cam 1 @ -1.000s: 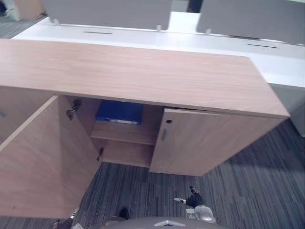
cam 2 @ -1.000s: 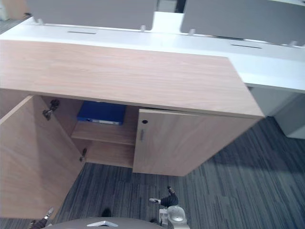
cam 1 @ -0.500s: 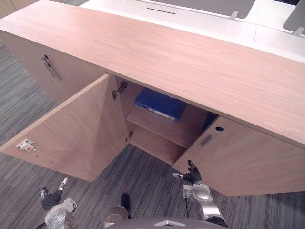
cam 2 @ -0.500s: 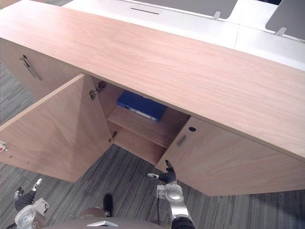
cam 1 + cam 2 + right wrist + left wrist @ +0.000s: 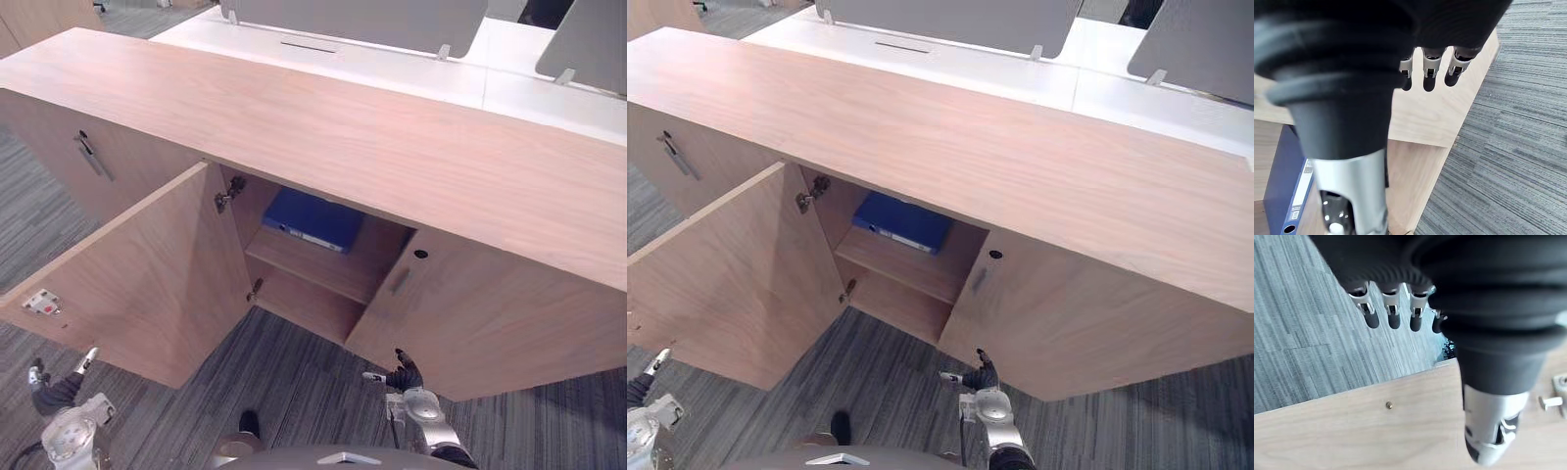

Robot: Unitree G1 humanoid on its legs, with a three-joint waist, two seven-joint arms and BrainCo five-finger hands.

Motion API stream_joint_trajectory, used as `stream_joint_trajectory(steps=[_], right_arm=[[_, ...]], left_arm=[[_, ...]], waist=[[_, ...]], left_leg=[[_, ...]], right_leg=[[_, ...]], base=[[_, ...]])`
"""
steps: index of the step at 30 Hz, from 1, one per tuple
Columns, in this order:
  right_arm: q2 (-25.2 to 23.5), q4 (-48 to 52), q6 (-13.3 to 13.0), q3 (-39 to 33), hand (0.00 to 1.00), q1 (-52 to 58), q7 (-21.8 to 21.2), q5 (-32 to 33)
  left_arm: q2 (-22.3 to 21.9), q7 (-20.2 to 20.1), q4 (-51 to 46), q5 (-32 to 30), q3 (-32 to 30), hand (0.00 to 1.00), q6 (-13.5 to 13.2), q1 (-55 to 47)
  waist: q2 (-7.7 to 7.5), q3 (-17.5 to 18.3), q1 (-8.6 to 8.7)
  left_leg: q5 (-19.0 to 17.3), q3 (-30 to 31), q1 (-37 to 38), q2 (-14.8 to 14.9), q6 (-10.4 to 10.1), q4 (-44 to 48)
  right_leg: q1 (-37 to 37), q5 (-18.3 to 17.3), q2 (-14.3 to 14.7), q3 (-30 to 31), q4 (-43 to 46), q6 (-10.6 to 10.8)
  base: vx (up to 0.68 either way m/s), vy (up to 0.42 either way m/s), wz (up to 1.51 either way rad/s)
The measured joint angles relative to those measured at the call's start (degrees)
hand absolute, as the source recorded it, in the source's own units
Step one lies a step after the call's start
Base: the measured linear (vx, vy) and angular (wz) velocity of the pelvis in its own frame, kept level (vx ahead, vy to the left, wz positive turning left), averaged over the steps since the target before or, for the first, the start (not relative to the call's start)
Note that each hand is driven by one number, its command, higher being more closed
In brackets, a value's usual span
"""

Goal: Walk over to the cabinet, pick up the folder, carry it to the office cabinet, place the folder inside the office cabinet, then close the office cabinet door

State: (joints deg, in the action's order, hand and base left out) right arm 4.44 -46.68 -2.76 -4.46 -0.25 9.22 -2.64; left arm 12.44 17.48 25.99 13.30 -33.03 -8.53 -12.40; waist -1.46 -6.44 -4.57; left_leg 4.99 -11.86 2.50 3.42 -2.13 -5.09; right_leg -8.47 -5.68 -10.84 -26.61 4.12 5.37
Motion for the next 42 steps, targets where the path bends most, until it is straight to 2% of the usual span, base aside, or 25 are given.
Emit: stream_joint_trajectory(steps=[7,12,17,26,31,35,38,42], right_arm=[[0.8,-1.6,0.7,0.0,0.0,0.3,-0.1,0.0],[0.9,-1.6,0.7,1.3,0.0,0.4,-0.5,0.0],[1.2,-1.6,0.7,2.0,0.0,0.4,-0.5,0.0],[2.9,-1.6,0.7,2.0,0.0,1.2,-0.5,0.0],[2.8,-1.6,0.7,1.7,0.0,2.4,-0.5,0.0],[2.8,-1.6,0.7,0.9,0.0,2.3,-0.5,0.0],[2.8,-1.6,0.8,0.8,0.0,2.5,-0.5,0.0],[2.6,-1.6,0.8,0.8,0.0,2.5,-0.6,-0.1]], left_arm=[[1.6,1.4,0.0,0.9,-7.6,0.0,-0.2,0.1],[9.6,0.8,0.0,1.0,-8.6,0.0,-0.2,0.5],[14.4,-0.4,2.2,-0.1,-7.5,0.0,-0.3,3.5],[14.7,-1.8,1.9,-1.3,-3.7,0.0,-0.2,4.9],[14.1,-2.3,1.5,-2.4,-1.6,0.0,-0.2,4.1],[11.0,-4.2,-1.5,-3.4,3.2,0.0,0.0,3.2],[9.3,-4.0,-1.6,-3.4,2.6,0.0,0.1,2.3],[7.6,-4.1,-1.9,-3.4,4.5,0.0,0.1,0.7]], waist=[[-0.17,0.0,-0.12],[-0.43,0.2,-0.4],[-0.36,0.2,-0.47],[-0.5,0.3,-0.58],[-0.71,0.4,-1.19],[-0.76,0.6,-0.82],[-1.08,1.0,-0.24],[-1.04,1.1,-0.5]], left_leg=[[-0.5,-0.8,0.6,0.1,-0.2,0.0],[-0.5,-1.2,0.9,0.0,-0.4,0.0],[-0.8,-1.7,1.8,-0.1,-0.4,0.0],[-1.0,-2.2,2.0,0.0,-0.7,0.0],[-1.1,-2.5,2.2,0.0,-0.8,0.0],[-1.1,-2.6,2.4,0.0,-0.8,0.0],[-1.1,-2.8,2.4,0.0,-0.8,0.0],[-1.1,-3.0,2.4,0.0,-0.8,0.0]], right_leg=[[0.0,0.1,0.5,2.7,-1.0,-0.1],[-0.5,0.8,0.7,3.7,-1.8,-0.3],[-1.5,1.4,0.9,4.2,-2.8,-0.2],[-1.4,1.4,1.0,4.9,-2.9,-0.2],[-1.4,1.1,1.0,5.4,-2.8,-0.7],[-1.4,1.1,1.0,5.6,-2.8,-0.7],[-1.3,1.2,1.0,5.7,-2.9,-0.7],[-1.3,1.2,0.9,5.9,-2.8,-0.6]], base=[[-0.06,0.01,-0.07],[0.03,-0.001,-0.03],[0.05,-0.008,-0.05],[0.0,-0.002,-0.01],[-0.01,0.0,-0.02],[0.0,0.0,0.0],[0.0,0.0,0.0],[0.0,0.0,0.0]])
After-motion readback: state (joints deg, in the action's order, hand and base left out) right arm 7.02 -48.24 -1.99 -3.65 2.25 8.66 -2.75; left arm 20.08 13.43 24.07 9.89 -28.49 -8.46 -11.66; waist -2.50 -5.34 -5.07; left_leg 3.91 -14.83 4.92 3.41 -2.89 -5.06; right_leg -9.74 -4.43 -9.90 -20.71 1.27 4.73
